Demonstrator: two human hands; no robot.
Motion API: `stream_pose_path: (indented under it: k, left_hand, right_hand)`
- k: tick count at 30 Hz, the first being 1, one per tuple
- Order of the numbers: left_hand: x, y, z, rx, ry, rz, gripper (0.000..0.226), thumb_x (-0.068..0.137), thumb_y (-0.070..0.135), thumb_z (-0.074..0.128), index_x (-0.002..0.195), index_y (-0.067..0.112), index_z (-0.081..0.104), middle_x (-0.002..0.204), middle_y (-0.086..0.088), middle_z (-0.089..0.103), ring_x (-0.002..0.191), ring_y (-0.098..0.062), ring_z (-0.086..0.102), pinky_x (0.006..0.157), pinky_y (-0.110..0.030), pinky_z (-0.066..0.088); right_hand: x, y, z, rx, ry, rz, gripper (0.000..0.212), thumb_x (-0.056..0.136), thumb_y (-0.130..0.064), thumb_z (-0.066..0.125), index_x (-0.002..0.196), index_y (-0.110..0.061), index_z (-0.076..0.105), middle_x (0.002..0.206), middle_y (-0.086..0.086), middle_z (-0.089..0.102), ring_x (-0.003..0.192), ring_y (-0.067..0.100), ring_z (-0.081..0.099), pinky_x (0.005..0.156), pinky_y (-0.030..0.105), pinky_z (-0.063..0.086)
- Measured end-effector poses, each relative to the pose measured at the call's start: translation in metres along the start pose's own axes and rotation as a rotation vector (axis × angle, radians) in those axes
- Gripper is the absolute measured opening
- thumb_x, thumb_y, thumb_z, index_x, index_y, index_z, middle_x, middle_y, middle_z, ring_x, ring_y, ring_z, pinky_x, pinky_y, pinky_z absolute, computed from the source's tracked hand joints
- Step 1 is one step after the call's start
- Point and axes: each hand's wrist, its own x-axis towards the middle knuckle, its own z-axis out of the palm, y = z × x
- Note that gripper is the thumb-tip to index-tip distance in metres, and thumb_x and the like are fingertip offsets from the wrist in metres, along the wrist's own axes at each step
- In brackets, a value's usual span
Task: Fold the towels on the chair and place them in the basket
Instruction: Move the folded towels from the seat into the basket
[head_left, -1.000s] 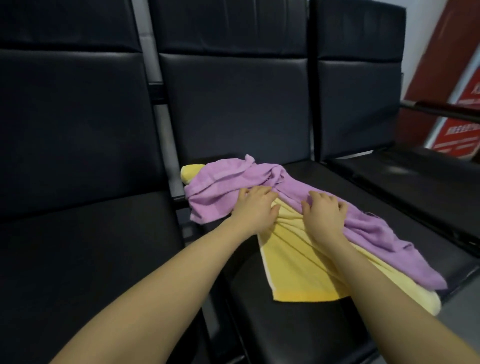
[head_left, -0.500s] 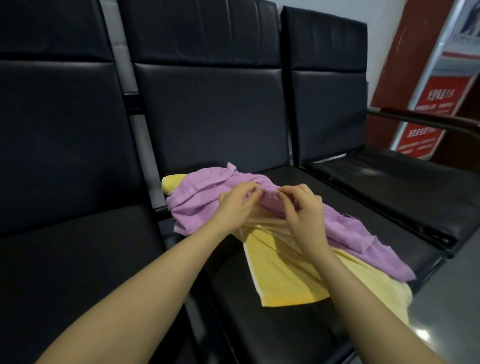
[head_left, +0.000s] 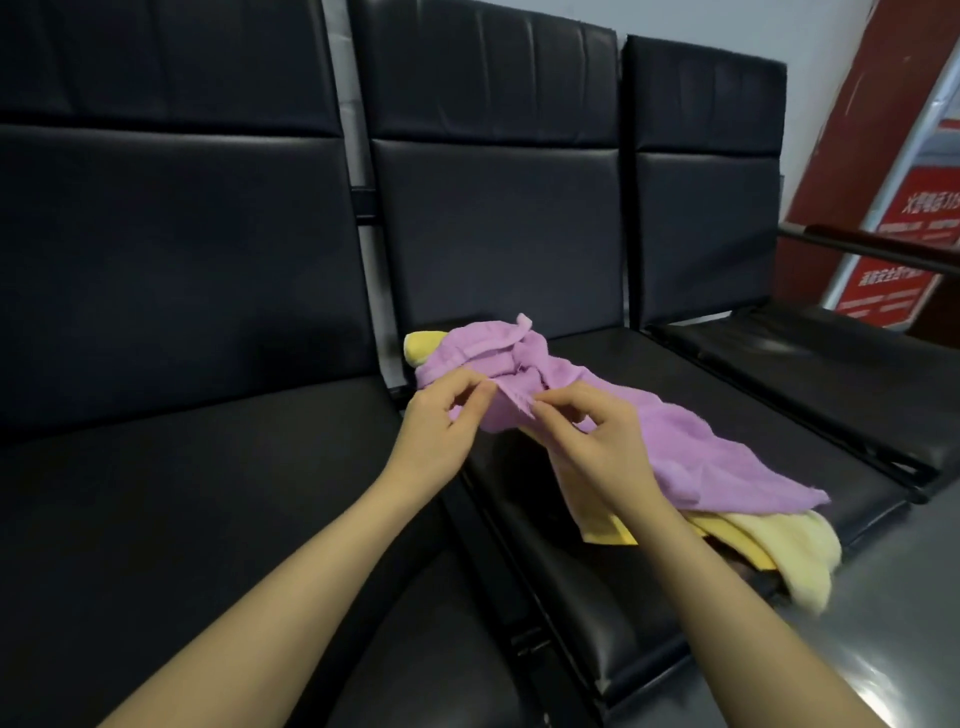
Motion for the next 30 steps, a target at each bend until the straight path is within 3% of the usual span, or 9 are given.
stream_pose_path:
  k: [4,6,9,12,16,19,23,26,30]
  left_hand:
    - [-0.011,-0.018,-0.003,0.089,-0.011,-0.118,0.021,0.093,0.026,0.059,0.076,0.014,0.063,0.071,0.006,0.059,0.066,-0.005,0.052,0.066,-0.024,0.041]
    - [-0.007,-0.03,0.004,0.197,-0.041,-0.158,0.025,0.09,0.035,0.059,0.078,0.014,0.064,0.078,0.005,0.061,0.073,-0.012,0.058,0.072,-0.035,0.047]
    - [0.002,-0.041,0.022,0.389,-0.131,-0.183,0.02,0.089,0.04,0.058,0.091,0.021,0.065,0.093,0.004,0.063,0.088,-0.016,0.059,0.088,-0.042,0.047]
    - [0.011,-0.051,0.045,0.63,-0.187,-0.206,0.037,0.092,0.044,0.053,0.119,0.018,0.057,0.117,-0.002,0.059,0.11,-0.023,0.053,0.098,-0.04,0.038]
    - [0.017,-0.065,0.064,0.801,-0.18,-0.291,0.044,0.096,0.042,0.046,0.128,0.013,0.045,0.129,-0.011,0.053,0.119,-0.033,0.048,0.098,-0.041,0.033]
    - [0.018,-0.068,0.071,0.798,-0.106,-0.264,0.034,0.096,0.034,0.048,0.124,0.014,0.049,0.119,-0.011,0.062,0.11,-0.034,0.055,0.086,-0.038,0.039]
    - [0.02,-0.068,0.07,0.663,0.03,-0.188,0.027,0.095,0.025,0.053,0.119,0.015,0.061,0.115,-0.004,0.066,0.105,-0.028,0.058,0.082,-0.033,0.04]
    - [0.031,-0.058,0.065,0.53,0.101,-0.089,0.021,0.092,0.021,0.061,0.109,0.013,0.069,0.105,-0.004,0.068,0.096,-0.024,0.061,0.083,-0.035,0.046]
    - [0.057,-0.032,0.065,0.435,0.113,0.085,0.015,0.087,0.014,0.067,0.1,0.014,0.075,0.092,-0.004,0.07,0.082,-0.02,0.061,0.079,-0.037,0.049]
  right_hand:
    - [-0.002,0.019,0.001,-0.094,-0.025,0.107,0.012,0.092,-0.017,0.062,0.089,-0.012,0.073,0.084,0.001,0.07,0.079,0.015,0.061,0.072,0.032,0.049]
    - [0.002,0.038,-0.005,-0.178,-0.024,0.184,0.015,0.093,-0.02,0.059,0.094,-0.012,0.072,0.09,0.002,0.069,0.084,0.019,0.061,0.077,0.038,0.05]
    - [0.011,0.064,-0.013,-0.347,-0.051,0.277,0.017,0.094,-0.016,0.056,0.099,-0.013,0.071,0.1,0.005,0.067,0.087,0.02,0.061,0.082,0.041,0.05]
    - [0.024,0.086,-0.02,-0.519,-0.052,0.334,0.022,0.094,-0.016,0.053,0.106,-0.011,0.07,0.109,0.009,0.064,0.094,0.027,0.061,0.087,0.042,0.046]
    - [0.036,0.11,-0.026,-0.767,-0.094,0.392,0.029,0.096,-0.025,0.053,0.12,-0.013,0.065,0.12,0.009,0.063,0.114,0.031,0.052,0.098,0.037,0.028]
    - [0.035,0.127,-0.024,-0.759,-0.135,0.445,0.023,0.094,-0.03,0.054,0.108,-0.019,0.069,0.113,0.004,0.065,0.11,0.027,0.053,0.088,0.035,0.023]
    - [0.031,0.133,-0.022,-0.717,-0.052,0.418,0.02,0.094,-0.024,0.054,0.091,-0.02,0.073,0.1,-0.003,0.063,0.101,0.021,0.053,0.073,0.031,0.012]
    - [0.034,0.125,-0.026,-0.585,0.13,0.397,0.02,0.097,-0.02,0.049,0.09,-0.019,0.067,0.09,-0.009,0.058,0.095,0.017,0.052,0.076,0.026,0.012]
    - [0.042,0.102,-0.029,-0.465,0.294,0.391,0.017,0.101,-0.018,0.041,0.09,-0.02,0.054,0.071,-0.006,0.057,0.071,0.013,0.045,0.081,0.025,0.019]
